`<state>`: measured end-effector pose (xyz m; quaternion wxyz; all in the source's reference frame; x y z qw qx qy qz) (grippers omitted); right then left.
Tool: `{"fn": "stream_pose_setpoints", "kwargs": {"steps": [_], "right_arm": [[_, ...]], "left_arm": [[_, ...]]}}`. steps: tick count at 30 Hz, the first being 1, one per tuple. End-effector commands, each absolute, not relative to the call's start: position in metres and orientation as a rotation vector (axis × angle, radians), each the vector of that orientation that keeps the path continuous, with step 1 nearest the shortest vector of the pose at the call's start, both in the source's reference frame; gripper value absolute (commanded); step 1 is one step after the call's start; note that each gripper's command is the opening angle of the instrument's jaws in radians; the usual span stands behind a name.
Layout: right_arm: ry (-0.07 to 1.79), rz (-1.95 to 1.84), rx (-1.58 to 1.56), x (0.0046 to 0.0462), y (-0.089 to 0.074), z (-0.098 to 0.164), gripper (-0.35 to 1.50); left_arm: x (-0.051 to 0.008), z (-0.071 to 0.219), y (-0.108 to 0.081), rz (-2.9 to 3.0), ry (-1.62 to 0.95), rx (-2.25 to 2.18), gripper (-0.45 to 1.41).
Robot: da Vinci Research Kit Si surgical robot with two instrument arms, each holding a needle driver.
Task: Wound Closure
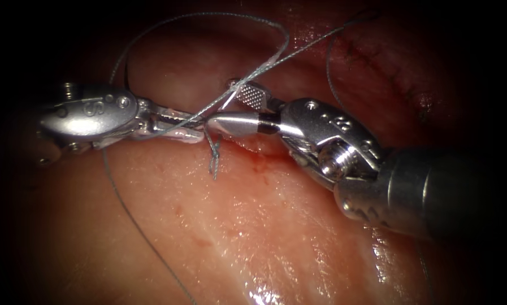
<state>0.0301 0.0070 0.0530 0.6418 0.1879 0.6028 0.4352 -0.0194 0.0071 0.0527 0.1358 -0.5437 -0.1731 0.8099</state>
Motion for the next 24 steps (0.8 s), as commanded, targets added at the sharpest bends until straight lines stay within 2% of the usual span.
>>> {"fn": "stream_pose_setpoints", "kwargs": {"steps": [1, 6, 11, 14, 17, 18, 19, 20, 21, 24], "right_arm": [[1.375, 0.993, 0.424, 0.0307, 0.0068, 0.0539, 0.79], [1.381, 0.997, 0.413, 0.0306, 0.0071, 0.0539, 0.69], [1.385, 0.991, 0.411, 0.0305, 0.0070, 0.0538, 0.27], [1.388, 0.990, 0.412, 0.0304, 0.0068, 0.0536, 0.20], [1.391, 0.990, 0.412, 0.0303, 0.0068, 0.0534, -0.01], [1.391, 0.990, 0.412, 0.0303, 0.0068, 0.0534, -0.01], [1.396, 0.988, 0.416, 0.0303, 0.0068, 0.0534, -0.18], [1.396, 0.988, 0.416, 0.0303, 0.0068, 0.0534, -0.18], [1.405, 0.985, 0.418, 0.0303, 0.0070, 0.0536, -0.30], [1.405, 0.984, 0.419, 0.0302, 0.0071, 0.0536, -0.35]], "left_arm": [[-0.0198, 0.0530, 0.0064, 2.348, -0.504, -1.580, -0.45], [-0.0199, 0.0527, 0.0061, 2.352, -0.501, -1.585, -0.45], [-0.0199, 0.0528, 0.0062, 2.375, -0.468, -1.585, -0.45], [-0.0199, 0.0530, 0.0064, 2.403, -0.443, -1.559, -0.45], [-0.0200, 0.0534, 0.0064, 2.427, -0.428, -1.533, -0.45], [-0.0200, 0.0534, 0.0064, 2.427, -0.428, -1.533, -0.45], [-0.0202, 0.0535, 0.0062, 2.440, -0.427, -1.529, -0.45], [-0.0202, 0.0535, 0.0062, 2.440, -0.427, -1.529, -0.45], [-0.0206, 0.0537, 0.0058, 2.456, -0.425, -1.520, -0.45], [-0.0208, 0.0537, 0.0056, 2.467, -0.421, -1.518, -0.45]]}}
